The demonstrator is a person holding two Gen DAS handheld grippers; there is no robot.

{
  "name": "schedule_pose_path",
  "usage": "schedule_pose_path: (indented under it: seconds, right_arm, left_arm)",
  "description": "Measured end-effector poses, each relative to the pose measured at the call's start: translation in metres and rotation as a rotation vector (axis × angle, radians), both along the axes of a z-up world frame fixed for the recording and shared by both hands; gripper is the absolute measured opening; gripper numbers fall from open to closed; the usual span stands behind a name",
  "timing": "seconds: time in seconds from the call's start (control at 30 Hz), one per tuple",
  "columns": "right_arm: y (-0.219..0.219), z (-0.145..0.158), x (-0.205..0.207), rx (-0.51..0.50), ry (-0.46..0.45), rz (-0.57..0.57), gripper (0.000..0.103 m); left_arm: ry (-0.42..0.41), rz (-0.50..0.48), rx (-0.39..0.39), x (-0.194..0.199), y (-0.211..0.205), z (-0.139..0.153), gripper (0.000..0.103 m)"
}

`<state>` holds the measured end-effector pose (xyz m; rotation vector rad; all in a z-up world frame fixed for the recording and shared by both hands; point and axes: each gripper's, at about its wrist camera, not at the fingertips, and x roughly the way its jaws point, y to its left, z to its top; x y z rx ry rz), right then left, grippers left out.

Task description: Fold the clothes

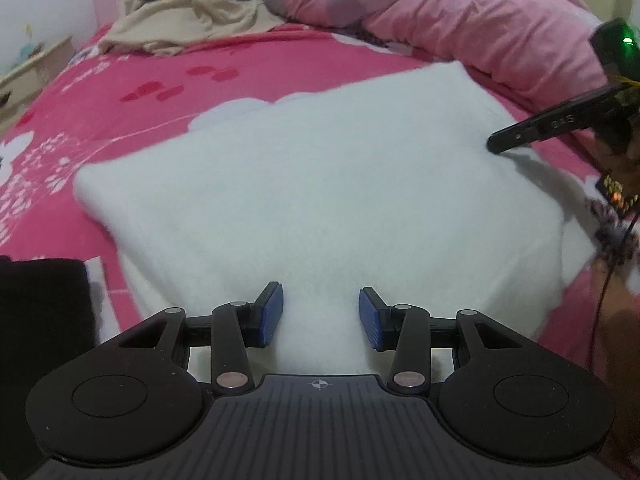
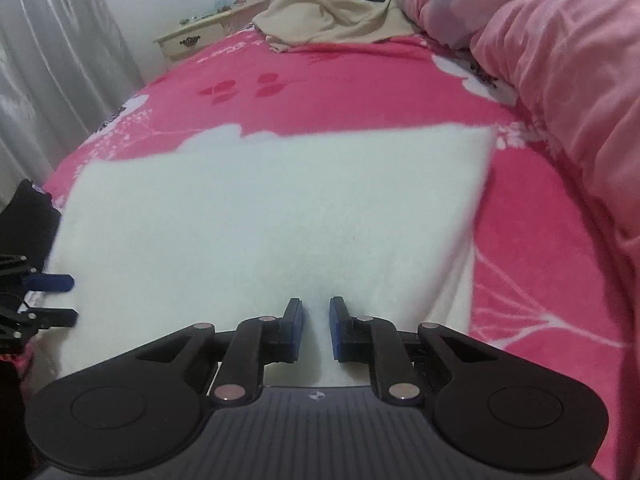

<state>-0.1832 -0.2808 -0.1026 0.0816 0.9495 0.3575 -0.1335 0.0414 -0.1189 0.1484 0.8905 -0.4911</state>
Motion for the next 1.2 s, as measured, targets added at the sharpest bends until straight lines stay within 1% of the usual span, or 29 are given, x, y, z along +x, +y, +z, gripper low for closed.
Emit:
schedule_pose_path:
  seconds: [0.03,0.1,0.13,0.17,0.2,0.23,0.27,0.3,0.33,0.4,0.43,0.5,0.53,0.57,0.63,0.73,0.77,0.8,0.83,0.9,0.93,1.0,1.07,1.13,1.2]
  right_arm:
    - [-0.003,0.008,-0.002,0.04,0.005,0.004,0.019]
    - [-0.004,0.018,-0.007,0.13,0.028,0.053,0.019]
    - [-0.002,0.018,-0.011,0.154,0.041,0.089,0.019]
    - [0.004,0.013,-0.014,0.155,0.062,0.124,0.019]
    - [0.014,0.002,-0.016,0.133,0.094,0.157,0.019]
    - [0.023,-0.009,-0.019,0.11,0.125,0.191,0.019]
    - [0.032,-0.018,-0.021,0.078,0.131,0.215,0.019]
    - [0.041,-0.024,-0.024,0.037,0.111,0.229,0.021]
    - [0.05,-0.024,-0.025,-0.001,0.096,0.251,0.025]
    - [0.061,-0.007,-0.021,-0.041,0.054,0.298,0.025]
    - [0.066,0.002,-0.017,-0.041,0.033,0.32,0.025]
    - [0.078,0.017,-0.009,-0.002,0.01,0.361,0.025]
    - [0.086,0.023,-0.005,0.027,0.013,0.379,0.025]
    - [0.096,0.026,0.0,0.058,0.027,0.398,0.026]
    - [0.12,0.029,0.016,0.095,0.088,0.426,0.032]
    - [0.158,0.034,0.039,0.101,0.185,0.461,0.04]
    - [0.172,0.035,0.048,0.1,0.22,0.462,0.045]
    - [0.185,0.036,0.057,0.102,0.258,0.459,0.05]
    - [0.198,0.036,0.066,0.103,0.296,0.456,0.053]
    - [0.22,0.033,0.083,0.106,0.371,0.452,0.054]
    - [0.23,0.032,0.09,0.103,0.395,0.453,0.054]
    - [0.252,0.03,0.095,0.079,0.408,0.482,0.056]
    - [0.273,0.026,0.092,0.046,0.412,0.515,0.058]
    - [0.294,0.014,0.088,0.026,0.441,0.557,0.062]
    - [0.303,0.004,0.081,0.006,0.45,0.565,0.064]
  left_arm:
    - [0.015,0.008,-0.026,-0.002,0.005,0.003,0.042]
    - [0.048,0.022,-0.078,-0.007,0.014,0.008,0.043]
    - [0.079,0.024,-0.091,-0.009,0.016,0.003,0.044]
    - [0.112,0.026,-0.102,-0.01,0.017,-0.002,0.045]
    - [0.145,0.027,-0.113,-0.012,0.019,-0.008,0.045]
    - [0.139,0.032,-0.112,-0.014,0.019,-0.011,0.045]
    - [0.127,0.037,-0.111,-0.016,0.019,-0.013,0.045]
    - [0.132,0.047,-0.117,-0.016,0.02,-0.01,0.045]
    - [0.135,0.063,-0.132,-0.017,0.024,-0.005,0.045]
    - [0.148,0.103,-0.158,-0.018,0.035,0.002,0.046]
    - [0.158,0.128,-0.168,-0.019,0.041,0.002,0.047]
    - [0.178,0.177,-0.189,-0.019,0.054,0.002,0.049]
    - [0.188,0.202,-0.2,-0.019,0.06,0.002,0.05]
    - [0.198,0.227,-0.211,-0.019,0.066,0.002,0.05]
    - [0.22,0.278,-0.234,-0.018,0.077,-0.001,0.05]
    - [0.249,0.348,-0.281,-0.015,0.087,-0.009,0.052]
    - [0.259,0.367,-0.298,-0.014,0.09,-0.012,0.052]
    - [0.263,0.373,-0.308,-0.013,0.092,-0.014,0.053]
    - [0.266,0.378,-0.317,-0.012,0.093,-0.015,0.055]
    - [0.271,0.389,-0.335,-0.01,0.097,-0.018,0.057]
    - [0.278,0.386,-0.345,-0.009,0.098,-0.02,0.057]
    - [0.296,0.377,-0.361,-0.009,0.098,-0.023,0.059]
    - [0.299,0.372,-0.359,-0.008,0.097,-0.025,0.061]
    - [0.295,0.371,-0.356,-0.009,0.096,-0.026,0.063]
    - [0.299,0.383,-0.359,-0.008,0.097,-0.025,0.063]
